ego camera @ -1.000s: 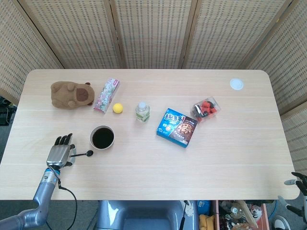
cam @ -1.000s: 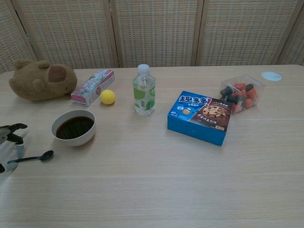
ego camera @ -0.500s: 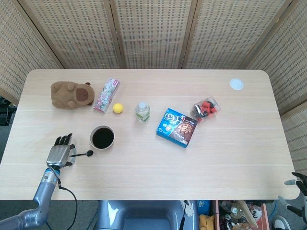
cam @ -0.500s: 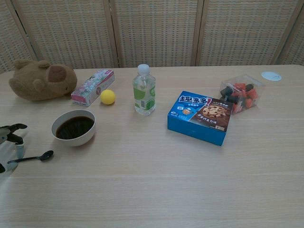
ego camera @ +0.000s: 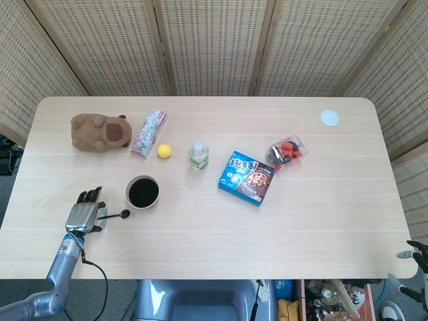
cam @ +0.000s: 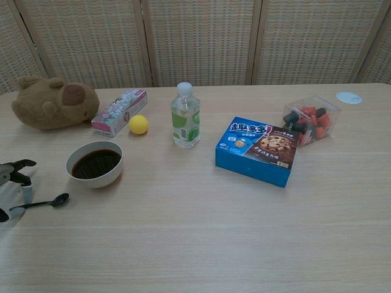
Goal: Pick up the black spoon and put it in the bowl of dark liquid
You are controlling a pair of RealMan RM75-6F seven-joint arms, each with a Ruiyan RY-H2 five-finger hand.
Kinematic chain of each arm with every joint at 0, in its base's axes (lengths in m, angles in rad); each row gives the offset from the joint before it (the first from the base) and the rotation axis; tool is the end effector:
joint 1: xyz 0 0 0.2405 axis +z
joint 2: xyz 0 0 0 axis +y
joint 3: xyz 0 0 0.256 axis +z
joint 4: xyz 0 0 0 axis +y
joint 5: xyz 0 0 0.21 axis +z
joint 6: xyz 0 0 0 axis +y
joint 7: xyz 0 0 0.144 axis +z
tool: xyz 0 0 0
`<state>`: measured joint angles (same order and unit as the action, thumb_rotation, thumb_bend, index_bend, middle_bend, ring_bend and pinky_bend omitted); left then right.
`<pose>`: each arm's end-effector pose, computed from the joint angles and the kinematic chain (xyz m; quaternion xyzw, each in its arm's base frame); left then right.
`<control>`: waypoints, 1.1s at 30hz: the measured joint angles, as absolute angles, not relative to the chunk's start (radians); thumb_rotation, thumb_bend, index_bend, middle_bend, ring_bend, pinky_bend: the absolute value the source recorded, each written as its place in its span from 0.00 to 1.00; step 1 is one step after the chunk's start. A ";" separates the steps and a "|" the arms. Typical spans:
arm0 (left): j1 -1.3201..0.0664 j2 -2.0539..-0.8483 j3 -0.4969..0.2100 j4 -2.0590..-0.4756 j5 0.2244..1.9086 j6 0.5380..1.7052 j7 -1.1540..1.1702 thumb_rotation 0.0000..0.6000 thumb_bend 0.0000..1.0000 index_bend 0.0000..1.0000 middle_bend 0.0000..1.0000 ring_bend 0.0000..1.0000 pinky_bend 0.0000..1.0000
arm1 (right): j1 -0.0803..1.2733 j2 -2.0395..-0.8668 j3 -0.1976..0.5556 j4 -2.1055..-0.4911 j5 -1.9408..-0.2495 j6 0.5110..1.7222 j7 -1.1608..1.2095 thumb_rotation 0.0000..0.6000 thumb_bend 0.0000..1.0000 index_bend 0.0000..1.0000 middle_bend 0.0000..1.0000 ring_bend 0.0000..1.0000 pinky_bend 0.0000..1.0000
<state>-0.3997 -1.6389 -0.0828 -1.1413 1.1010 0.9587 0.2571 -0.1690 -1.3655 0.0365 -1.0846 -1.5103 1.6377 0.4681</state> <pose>-0.3286 0.2744 -0.0224 -0.6660 -0.4785 -0.2184 0.5290 -0.4037 -0.0829 0.1491 0.4814 -0.4534 0.4174 0.6233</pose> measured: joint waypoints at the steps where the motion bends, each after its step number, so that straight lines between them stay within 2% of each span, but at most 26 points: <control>1: -0.400 -1.639 -0.083 -1.141 1.100 0.959 0.260 1.00 0.42 0.52 0.00 0.00 0.00 | -0.169 -1.366 0.036 -1.084 -1.510 1.638 0.468 1.00 0.30 0.47 0.34 0.22 0.31; 19: -0.402 -1.633 -0.089 -1.153 1.098 0.963 0.267 1.00 0.43 0.54 0.00 0.00 0.00 | -0.170 -1.368 0.037 -1.079 -1.510 1.637 0.473 1.00 0.30 0.47 0.34 0.22 0.31; 28: -0.401 -1.596 -0.096 -1.211 1.137 1.013 0.262 1.00 0.44 0.57 0.00 0.00 0.00 | -0.171 -1.369 0.038 -1.078 -1.513 1.646 0.478 1.00 0.30 0.47 0.34 0.22 0.31; 33: -0.408 -1.529 -0.102 -1.302 1.165 1.034 0.272 1.00 0.44 0.57 0.00 0.00 0.00 | -0.172 -1.368 0.038 -1.078 -1.516 1.651 0.482 1.00 0.30 0.47 0.34 0.22 0.31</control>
<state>-0.4078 -1.5292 -0.1021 -1.3019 1.1647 1.0344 0.2717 -0.1722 -1.3677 0.0380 -1.0777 -1.5163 1.6512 0.4822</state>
